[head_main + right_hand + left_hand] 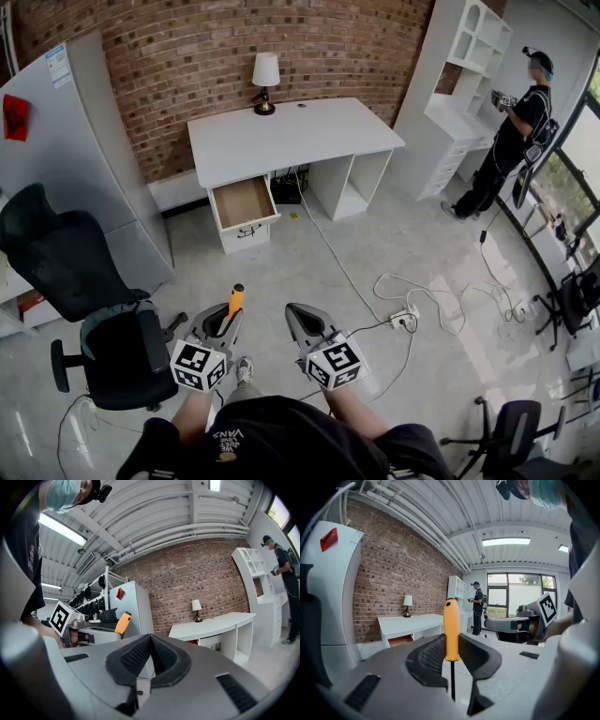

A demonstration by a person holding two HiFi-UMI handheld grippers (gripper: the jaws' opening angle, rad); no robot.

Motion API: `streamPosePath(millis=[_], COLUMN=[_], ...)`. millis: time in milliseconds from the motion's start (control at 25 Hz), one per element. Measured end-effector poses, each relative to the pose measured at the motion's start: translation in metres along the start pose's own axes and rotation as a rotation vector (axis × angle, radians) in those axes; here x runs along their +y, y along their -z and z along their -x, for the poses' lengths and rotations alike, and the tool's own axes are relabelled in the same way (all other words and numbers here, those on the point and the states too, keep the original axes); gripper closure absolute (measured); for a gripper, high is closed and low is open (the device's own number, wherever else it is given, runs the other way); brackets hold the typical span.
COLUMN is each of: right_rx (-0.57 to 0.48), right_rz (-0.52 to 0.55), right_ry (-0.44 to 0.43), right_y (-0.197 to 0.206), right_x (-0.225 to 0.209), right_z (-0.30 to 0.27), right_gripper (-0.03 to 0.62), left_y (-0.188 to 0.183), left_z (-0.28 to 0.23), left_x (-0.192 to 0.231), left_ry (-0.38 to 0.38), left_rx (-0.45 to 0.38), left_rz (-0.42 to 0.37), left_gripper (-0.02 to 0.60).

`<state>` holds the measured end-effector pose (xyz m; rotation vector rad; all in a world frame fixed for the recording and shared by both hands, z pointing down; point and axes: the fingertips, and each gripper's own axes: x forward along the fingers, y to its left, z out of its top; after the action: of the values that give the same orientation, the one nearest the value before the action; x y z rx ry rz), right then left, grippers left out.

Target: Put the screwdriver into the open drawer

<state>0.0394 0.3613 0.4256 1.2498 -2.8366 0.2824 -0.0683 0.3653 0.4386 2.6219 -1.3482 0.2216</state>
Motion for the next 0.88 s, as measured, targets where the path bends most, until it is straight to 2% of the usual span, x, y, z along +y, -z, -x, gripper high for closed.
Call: streamPosePath(millis=[240, 400, 880], right_rx=[0.015, 0.003, -0.015], right_rz=[0.005, -0.033, -0.035], right_ry=[-0.004, -0.034, 0.076], right_y=[0.003, 0.004, -0.008], right_x=[-0.003, -0.003, -0.033], right_z=[-0.034, -0.057, -0.15], right_gripper=[0.599, 0.599, 0.599], left_y=[-0.001, 0.001, -0.006], left_z=[-0.011, -0.019, -0.059], left_x=[0.032, 0.052, 0.138], left_ry=[0.003, 0.009, 0.068], left_rx=[-0.005, -0.001, 0.009], left_rz=[0.008, 0.014, 0.02], left_gripper=[0.5, 0.5, 0.5])
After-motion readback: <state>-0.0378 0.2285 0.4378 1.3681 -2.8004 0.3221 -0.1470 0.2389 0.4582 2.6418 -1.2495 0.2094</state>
